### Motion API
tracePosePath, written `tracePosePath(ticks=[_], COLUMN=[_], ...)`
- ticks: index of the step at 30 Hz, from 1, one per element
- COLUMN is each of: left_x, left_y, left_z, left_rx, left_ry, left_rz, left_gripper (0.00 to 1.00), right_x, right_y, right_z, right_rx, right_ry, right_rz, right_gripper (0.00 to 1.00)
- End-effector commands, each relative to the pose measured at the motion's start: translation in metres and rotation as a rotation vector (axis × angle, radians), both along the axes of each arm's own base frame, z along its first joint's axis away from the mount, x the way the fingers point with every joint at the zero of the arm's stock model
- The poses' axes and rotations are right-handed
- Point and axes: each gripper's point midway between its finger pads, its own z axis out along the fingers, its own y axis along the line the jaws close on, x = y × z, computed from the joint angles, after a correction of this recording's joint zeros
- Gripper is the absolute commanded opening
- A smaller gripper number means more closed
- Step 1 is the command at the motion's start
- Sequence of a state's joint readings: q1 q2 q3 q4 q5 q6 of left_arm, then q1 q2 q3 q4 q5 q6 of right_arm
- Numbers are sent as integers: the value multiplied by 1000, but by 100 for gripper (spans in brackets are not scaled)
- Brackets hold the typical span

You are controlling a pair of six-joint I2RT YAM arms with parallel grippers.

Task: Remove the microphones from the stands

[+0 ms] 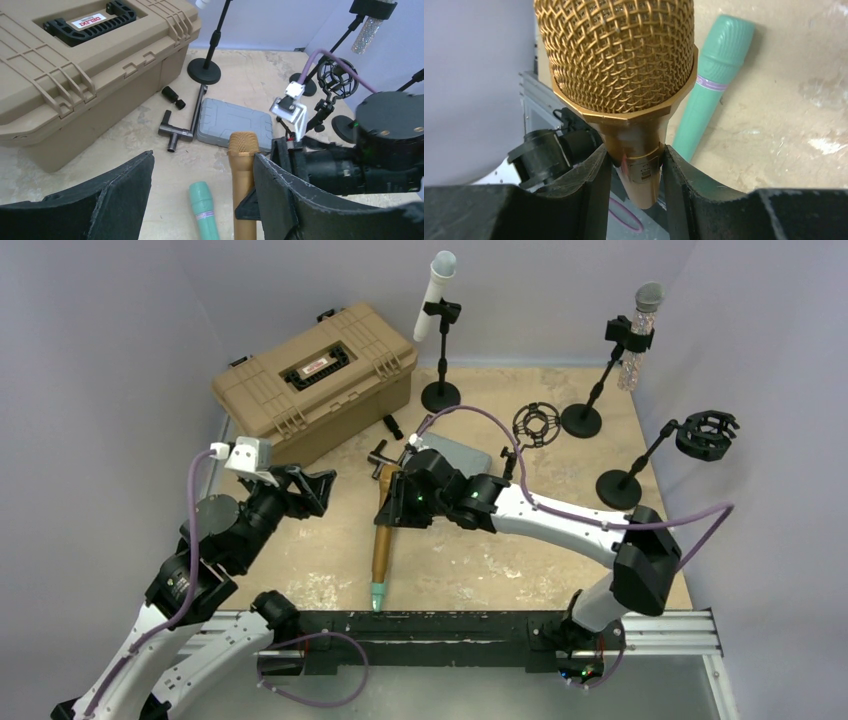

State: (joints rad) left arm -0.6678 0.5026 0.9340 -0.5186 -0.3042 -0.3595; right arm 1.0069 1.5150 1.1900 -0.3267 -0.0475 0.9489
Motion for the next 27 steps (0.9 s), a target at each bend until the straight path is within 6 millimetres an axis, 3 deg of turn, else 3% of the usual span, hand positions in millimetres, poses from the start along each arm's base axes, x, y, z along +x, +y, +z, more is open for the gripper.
tracePosePath(ticks=[1,12,18,27], left_x=[0,-2,-2,-2], left_y=[6,9,8,8], left_z=[4,7,7,8], left_rx=[-26,-35,-34,-34], left_ry=[-14,-28,-26,-27], left_rz=[33,35,32,30], left_gripper=[70,71,70,70], right_x=[7,-14,-12,-13], right_y=[3,-19,-21,-16], right_z=[-16,-90,-110,-131], right_rx=[-43,-265,-369,-392], right_ry=[135,243,238,252], right_rz=[-191,-231,-185,-157], right_gripper=[0,0,0,0])
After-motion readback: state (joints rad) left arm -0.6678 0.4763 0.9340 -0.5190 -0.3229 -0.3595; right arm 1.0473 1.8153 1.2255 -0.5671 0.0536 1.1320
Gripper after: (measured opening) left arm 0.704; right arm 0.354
